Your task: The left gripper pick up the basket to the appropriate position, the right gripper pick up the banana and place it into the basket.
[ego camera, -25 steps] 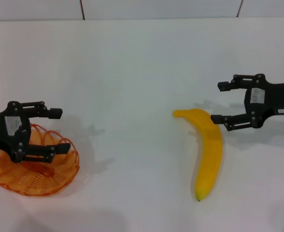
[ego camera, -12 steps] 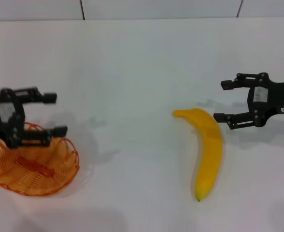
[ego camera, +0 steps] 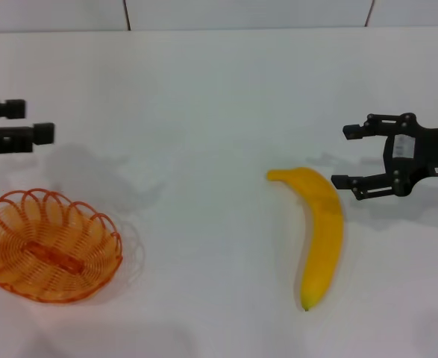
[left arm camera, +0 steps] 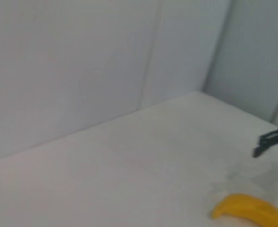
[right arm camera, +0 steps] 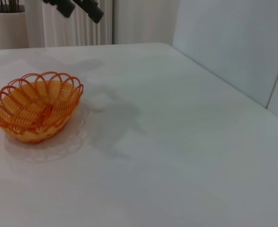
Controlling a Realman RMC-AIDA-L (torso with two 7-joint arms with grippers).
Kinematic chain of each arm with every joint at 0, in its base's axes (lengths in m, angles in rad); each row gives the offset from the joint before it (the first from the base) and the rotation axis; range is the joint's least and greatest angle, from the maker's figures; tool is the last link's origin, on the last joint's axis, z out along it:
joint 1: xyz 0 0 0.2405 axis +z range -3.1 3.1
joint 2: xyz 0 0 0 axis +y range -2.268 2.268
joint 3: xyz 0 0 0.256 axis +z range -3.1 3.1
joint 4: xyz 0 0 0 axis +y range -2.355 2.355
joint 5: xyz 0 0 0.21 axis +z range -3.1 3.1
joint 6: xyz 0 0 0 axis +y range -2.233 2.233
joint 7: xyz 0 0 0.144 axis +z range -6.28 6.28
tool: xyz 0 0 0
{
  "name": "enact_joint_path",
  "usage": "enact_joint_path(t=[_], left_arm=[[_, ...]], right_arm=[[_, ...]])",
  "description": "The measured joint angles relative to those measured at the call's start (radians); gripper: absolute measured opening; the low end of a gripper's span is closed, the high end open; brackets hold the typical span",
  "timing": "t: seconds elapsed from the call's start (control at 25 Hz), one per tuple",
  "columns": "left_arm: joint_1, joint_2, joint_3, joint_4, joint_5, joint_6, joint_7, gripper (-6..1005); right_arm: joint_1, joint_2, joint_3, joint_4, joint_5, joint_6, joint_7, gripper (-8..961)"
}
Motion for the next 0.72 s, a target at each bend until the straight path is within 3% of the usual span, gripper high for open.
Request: enact_joint_path(t=[0.16, 0.4, 0.72], left_arm=[[-0.024, 0.028, 0.005, 0.054, 0.096, 0.027, -0.178, 804], [-0.029, 0.058, 0.001, 0.137, 0.162, 0.105, -0.309, 798], [-0.038, 0.043, -0.008, 0.221, 0.336, 0.123, -0.343, 790]], right_arm=[[0.000, -0.001, 0.000, 0.000, -0.007, 0.001, 0.009, 879], [-0.004, -0.002, 0.000, 0.000, -0.011, 0.005, 0.022, 880], [-0.009, -0.003, 0.000, 0.002, -0.011, 0.007, 0.023, 880]])
